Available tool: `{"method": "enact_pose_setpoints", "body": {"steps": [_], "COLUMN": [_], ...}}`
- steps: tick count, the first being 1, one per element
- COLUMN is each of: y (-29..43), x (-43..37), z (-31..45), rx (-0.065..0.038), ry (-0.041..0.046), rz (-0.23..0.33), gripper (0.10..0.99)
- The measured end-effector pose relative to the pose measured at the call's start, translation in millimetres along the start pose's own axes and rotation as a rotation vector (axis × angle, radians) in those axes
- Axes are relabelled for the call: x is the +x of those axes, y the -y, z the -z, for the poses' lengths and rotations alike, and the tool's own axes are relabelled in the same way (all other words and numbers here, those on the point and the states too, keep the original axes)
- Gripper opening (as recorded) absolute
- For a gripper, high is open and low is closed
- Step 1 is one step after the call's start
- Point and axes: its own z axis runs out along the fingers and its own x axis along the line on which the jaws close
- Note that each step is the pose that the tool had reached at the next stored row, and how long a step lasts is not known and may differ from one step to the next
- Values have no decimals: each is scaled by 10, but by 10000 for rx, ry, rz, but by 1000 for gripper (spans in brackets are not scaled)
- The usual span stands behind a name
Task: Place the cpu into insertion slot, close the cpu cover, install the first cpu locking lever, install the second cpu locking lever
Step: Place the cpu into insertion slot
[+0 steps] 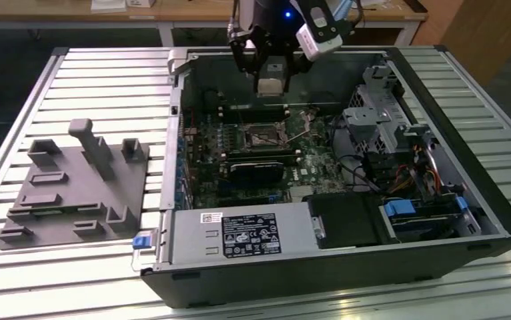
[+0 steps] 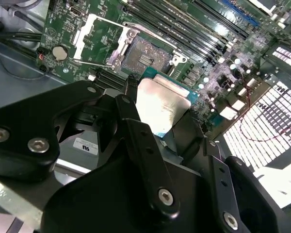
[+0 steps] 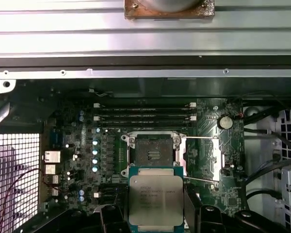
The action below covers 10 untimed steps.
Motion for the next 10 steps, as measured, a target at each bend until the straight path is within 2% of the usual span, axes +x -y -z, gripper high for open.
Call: {"method": "enact_pose_setpoints", "body": {"steps": [5,10], "y": [-2,-5], "x": [-6,-6], "z": [-89,-172], "rx": [7,14], "ry": [6,70], "rz": [2,7], "gripper": [537,537]}}
